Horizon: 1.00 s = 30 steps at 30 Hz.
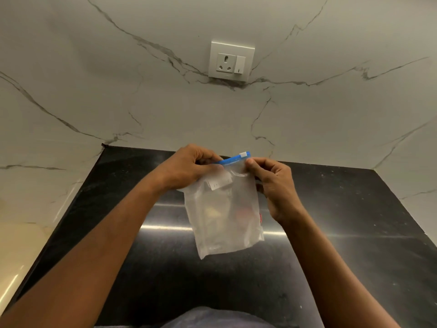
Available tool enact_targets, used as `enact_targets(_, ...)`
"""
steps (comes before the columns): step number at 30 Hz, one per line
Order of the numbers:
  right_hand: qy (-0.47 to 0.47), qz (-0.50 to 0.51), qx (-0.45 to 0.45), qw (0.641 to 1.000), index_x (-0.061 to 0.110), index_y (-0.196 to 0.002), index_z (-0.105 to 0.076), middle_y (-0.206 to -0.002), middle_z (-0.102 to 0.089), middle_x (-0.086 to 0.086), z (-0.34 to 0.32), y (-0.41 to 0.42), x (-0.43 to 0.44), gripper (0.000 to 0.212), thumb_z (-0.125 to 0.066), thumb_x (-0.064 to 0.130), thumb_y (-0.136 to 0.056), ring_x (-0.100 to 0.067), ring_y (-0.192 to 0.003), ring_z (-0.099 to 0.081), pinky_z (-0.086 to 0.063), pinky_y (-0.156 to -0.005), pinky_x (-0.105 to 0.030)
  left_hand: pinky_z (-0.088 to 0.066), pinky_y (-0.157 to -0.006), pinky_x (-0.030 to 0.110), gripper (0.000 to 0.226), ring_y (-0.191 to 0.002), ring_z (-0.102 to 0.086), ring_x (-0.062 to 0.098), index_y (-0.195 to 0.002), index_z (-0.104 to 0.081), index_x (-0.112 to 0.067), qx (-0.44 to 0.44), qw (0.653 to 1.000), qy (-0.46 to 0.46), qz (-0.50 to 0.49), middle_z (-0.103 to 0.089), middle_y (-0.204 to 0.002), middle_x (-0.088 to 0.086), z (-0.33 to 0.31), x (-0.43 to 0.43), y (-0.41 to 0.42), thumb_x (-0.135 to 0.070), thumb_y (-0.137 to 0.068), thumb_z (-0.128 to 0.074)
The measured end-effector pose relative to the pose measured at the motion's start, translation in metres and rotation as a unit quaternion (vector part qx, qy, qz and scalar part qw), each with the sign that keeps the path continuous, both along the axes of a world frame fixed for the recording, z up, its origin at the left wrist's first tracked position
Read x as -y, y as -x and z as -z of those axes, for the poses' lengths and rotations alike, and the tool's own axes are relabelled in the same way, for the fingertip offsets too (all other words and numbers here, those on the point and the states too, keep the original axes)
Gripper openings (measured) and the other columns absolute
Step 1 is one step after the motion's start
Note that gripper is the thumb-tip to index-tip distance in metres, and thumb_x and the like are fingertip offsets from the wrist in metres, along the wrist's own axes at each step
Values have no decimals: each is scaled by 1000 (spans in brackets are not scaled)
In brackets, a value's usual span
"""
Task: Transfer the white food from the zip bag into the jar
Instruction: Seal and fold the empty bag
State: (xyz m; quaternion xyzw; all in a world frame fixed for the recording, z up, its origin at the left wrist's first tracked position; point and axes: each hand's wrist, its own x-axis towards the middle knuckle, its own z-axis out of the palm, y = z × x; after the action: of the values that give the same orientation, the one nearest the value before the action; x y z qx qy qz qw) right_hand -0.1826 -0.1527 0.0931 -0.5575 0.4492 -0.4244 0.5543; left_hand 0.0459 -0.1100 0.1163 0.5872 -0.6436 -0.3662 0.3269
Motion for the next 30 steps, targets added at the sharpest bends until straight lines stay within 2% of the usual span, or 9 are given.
enact_targets(2,3,18,5,1000,8,-105,-78,-99,-79,-12,5,-1,-5,15,-71,18,-98,-24,-88,-73,-64,-78,-40,-57,-77,21,28,-88,-75,7,-124,-76,-25,42,999,-1,1,-77,-95,-11,3,-1,0,-31,-97,-71)
enact_targets(5,7,27,17,999,11,-110,-75,-100,-79,-7,8,-3,-12,14,-71,14,-97,-18,-88,-76,-62,-73,-29,-63,-86,34,35,-93,-74,13,-127,-74,-27,62,998,19,21,-78,-100,-8,5,-1,4,-42,-97,-68)
enact_targets(8,29,15,34,999,8,-110,-74,-101,-79,-11,8,-9,-20,14,-69,15,-99,-22,-90,-76,-61,-78,-32,-62,-89,40,40,-95,-73,17,-126,-73,-27,40,997,49,40,-77,-106,-2,2,1,17,-51,-98,-58)
enact_targets(11,36,15,71,997,4,-110,-74,-101,-78,-16,6,-14,-28,19,-65,19,-102,-24,-90,-75,-62,-78,-32,-61,-83,46,35,-90,-73,26,-112,-77,-18,10,996,80,30,-77,-97,7,2,5,33,-43,-104,-54)
enact_targets(16,74,38,-8,997,6,-107,-67,-97,-72,-16,10,-20,-31,21,-53,22,-109,-17,-81,-67,-59,-73,-28,-62,-81,36,28,-86,-73,20,-112,-78,-16,2,997,71,28,-77,-94,4,8,6,38,-33,-105,-56)
enact_targets(19,84,69,-15,994,8,-105,-64,-92,-67,-8,13,-22,-31,22,-49,23,-110,-13,-78,-62,-56,-70,-25,-60,-82,30,28,-87,-72,16,-111,-78,-16,-3,998,58,33,-77,-95,1,7,4,37,-32,-104,-57)
enact_targets(23,66,109,-2,992,14,-99,-63,-87,-63,-6,9,-13,-20,22,-49,27,-110,-19,-75,-60,-56,-66,-33,-60,-79,33,30,-84,-72,20,-100,-79,-19,13,999,17,27,-76,-89,1,5,-3,20,-38,-104,-57)
enact_targets(26,49,122,17,991,15,-97,-63,-88,-60,-11,7,2,-10,24,-50,31,-110,-27,-78,-58,-56,-72,-45,-59,-80,37,32,-86,-71,23,-100,-79,-16,-22,999,-23,28,-77,-91,3,6,-13,-3,-39,-103,-57)
enact_targets(30,33,122,29,992,15,-99,-65,-94,-63,-16,9,9,-6,25,-52,34,-108,-35,-83,-60,-58,-80,-64,-55,-74,29,30,-86,-69,20,-101,-79,-21,-23,999,-40,9,-77,-94,0,11,-26,-13,-40,-102,-56)
